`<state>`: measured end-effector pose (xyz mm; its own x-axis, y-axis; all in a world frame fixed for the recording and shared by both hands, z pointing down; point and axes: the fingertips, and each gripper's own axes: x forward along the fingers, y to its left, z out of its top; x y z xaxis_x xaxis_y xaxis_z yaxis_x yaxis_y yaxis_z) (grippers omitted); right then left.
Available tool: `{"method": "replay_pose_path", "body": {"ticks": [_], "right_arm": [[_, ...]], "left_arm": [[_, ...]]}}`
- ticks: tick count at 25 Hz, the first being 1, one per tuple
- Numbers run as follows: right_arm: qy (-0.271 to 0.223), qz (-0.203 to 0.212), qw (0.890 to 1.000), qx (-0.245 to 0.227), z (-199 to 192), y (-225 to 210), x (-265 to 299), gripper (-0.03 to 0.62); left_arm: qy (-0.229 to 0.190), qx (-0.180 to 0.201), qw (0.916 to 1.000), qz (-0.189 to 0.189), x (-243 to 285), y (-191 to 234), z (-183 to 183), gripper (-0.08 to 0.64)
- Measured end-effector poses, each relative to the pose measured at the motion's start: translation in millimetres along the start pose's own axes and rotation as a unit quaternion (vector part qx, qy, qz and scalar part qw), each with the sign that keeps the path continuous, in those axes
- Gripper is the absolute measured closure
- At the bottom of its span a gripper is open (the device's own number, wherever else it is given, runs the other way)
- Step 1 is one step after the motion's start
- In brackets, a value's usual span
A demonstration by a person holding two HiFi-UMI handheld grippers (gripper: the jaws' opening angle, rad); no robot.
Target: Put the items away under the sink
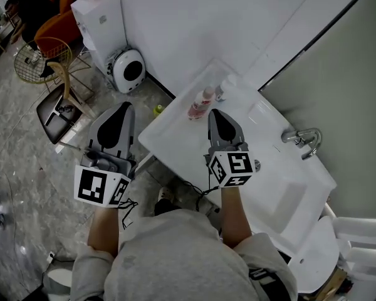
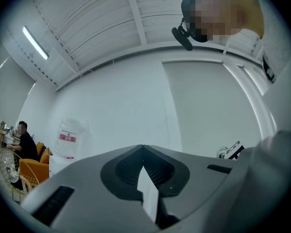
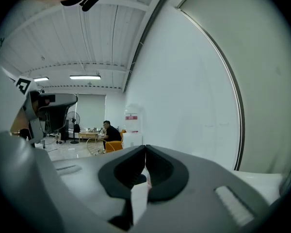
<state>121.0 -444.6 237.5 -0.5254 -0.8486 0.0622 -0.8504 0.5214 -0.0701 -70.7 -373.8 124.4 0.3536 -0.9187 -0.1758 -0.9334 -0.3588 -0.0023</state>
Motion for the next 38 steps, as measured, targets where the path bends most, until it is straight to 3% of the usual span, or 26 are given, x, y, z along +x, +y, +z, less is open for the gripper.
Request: {"method": "replay_pose_path", "body": {"ticks": [5, 12, 16, 29, 38], "right_arm": [[0.042, 0.011, 0.999, 0.015, -42, -12, 19, 0.515], [0.087, 0.02, 0.995, 0.034, -86, -25, 41, 0.346], [0.101, 0.021, 0.994, 0.045, -102, -34, 54, 0.287], [0.124, 0.027, 0.991, 0.045, -132, -43, 88, 0.219], [0.119, 0.027, 0.992, 0.044, -138, -39, 104, 0.213]], "left_arm": [[0.018, -0.002, 0.9997, 0.014, 4, 4, -17, 0.552], [0.038, -0.002, 0.9988, 0.03, 6, 8, -32, 0.552], [0.045, -0.004, 0.9983, 0.036, 7, 10, -38, 0.552], [0.062, -0.009, 0.9973, 0.039, 14, 17, -53, 0.552], [0.074, -0.006, 0.9962, 0.046, 3, 21, -59, 0.552]]}}
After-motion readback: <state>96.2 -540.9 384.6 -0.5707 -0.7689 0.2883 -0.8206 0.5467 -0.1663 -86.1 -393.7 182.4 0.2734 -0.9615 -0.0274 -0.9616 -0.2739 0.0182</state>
